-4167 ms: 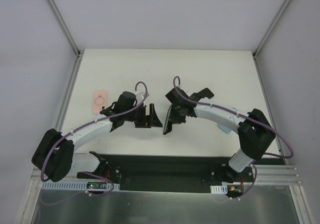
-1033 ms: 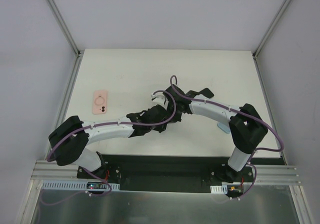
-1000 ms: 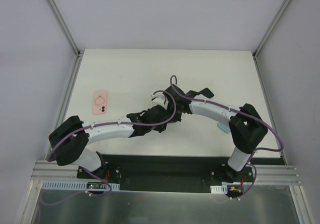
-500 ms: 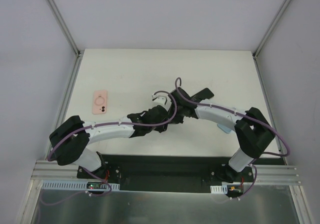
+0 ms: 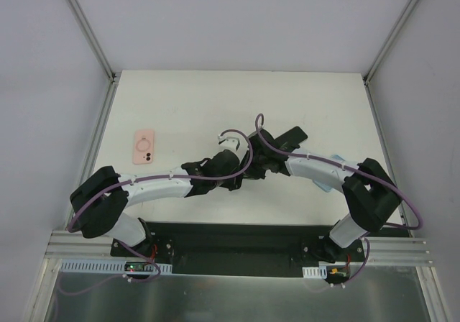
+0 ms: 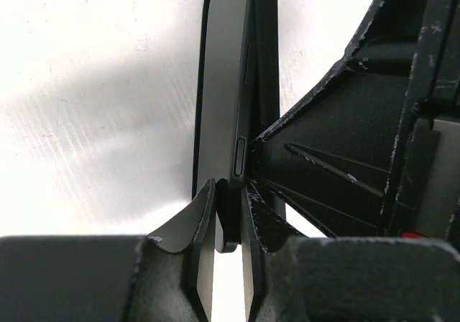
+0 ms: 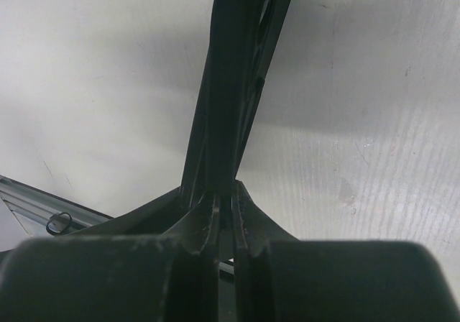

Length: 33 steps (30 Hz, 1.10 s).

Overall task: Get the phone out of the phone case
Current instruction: Remove the phone case from the phone.

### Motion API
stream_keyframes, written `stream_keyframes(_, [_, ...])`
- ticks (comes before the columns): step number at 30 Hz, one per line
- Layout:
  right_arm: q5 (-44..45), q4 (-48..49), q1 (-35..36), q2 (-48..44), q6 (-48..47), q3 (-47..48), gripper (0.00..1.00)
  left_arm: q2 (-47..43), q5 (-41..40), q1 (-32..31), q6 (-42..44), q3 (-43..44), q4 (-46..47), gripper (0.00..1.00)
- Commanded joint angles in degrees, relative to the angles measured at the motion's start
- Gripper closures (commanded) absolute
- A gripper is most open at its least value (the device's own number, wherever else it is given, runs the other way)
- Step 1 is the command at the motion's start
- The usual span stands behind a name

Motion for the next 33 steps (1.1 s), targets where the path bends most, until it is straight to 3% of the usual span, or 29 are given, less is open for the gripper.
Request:
stream_keyframes(1, [5.4, -20.0, -1.2, 0.3, -6.7, -4.0, 0.99, 2.3, -10.8, 5.3, 2.4, -3.9, -11.8, 1.0])
stream_keyframes(33, [12.7, -23.1, -5.3, -5.2, -18.6, -9.5, 0.99, 3.1, -10.9, 8.6, 2.4, -5.3, -11.8, 1.0])
